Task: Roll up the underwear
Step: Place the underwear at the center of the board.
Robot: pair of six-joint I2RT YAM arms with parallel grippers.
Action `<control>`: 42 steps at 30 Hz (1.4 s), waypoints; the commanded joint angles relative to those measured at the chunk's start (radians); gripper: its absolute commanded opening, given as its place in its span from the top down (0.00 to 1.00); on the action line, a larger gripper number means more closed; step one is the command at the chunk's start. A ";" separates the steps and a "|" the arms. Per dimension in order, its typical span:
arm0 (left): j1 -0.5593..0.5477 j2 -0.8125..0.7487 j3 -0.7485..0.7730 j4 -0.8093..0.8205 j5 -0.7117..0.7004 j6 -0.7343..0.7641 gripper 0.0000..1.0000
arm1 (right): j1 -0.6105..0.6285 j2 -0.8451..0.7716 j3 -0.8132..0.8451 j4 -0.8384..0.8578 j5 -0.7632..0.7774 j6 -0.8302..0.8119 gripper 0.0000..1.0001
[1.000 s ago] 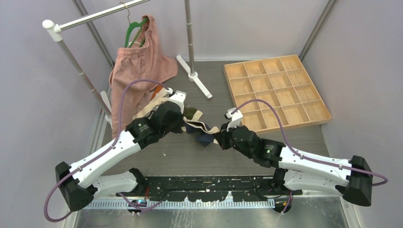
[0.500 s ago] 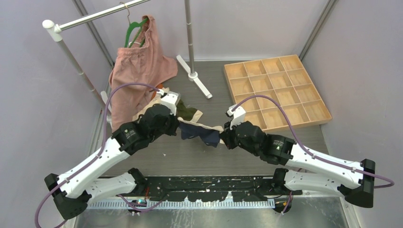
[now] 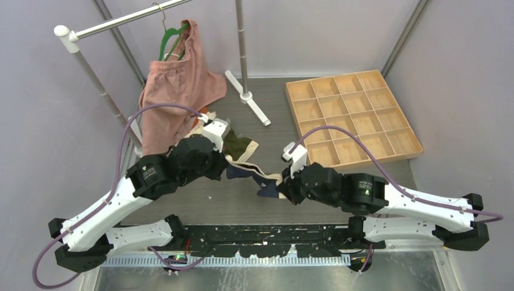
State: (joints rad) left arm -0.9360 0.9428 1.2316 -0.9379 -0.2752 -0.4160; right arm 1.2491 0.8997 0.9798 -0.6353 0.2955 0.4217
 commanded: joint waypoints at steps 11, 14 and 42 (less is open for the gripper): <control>-0.025 0.096 -0.112 0.071 -0.209 -0.074 1.00 | -0.228 0.064 -0.085 -0.004 -0.153 0.089 0.99; 0.096 0.181 -0.239 0.306 -0.088 -0.023 0.99 | -0.408 0.145 -0.158 0.048 -0.298 0.050 0.99; 0.148 0.590 -0.301 0.668 -0.097 0.076 0.87 | -0.504 0.432 -0.242 0.228 -0.146 0.040 0.92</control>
State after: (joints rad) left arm -0.8017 1.5185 0.9306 -0.3305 -0.3408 -0.3542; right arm 0.7574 1.2999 0.7418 -0.4458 0.1200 0.4519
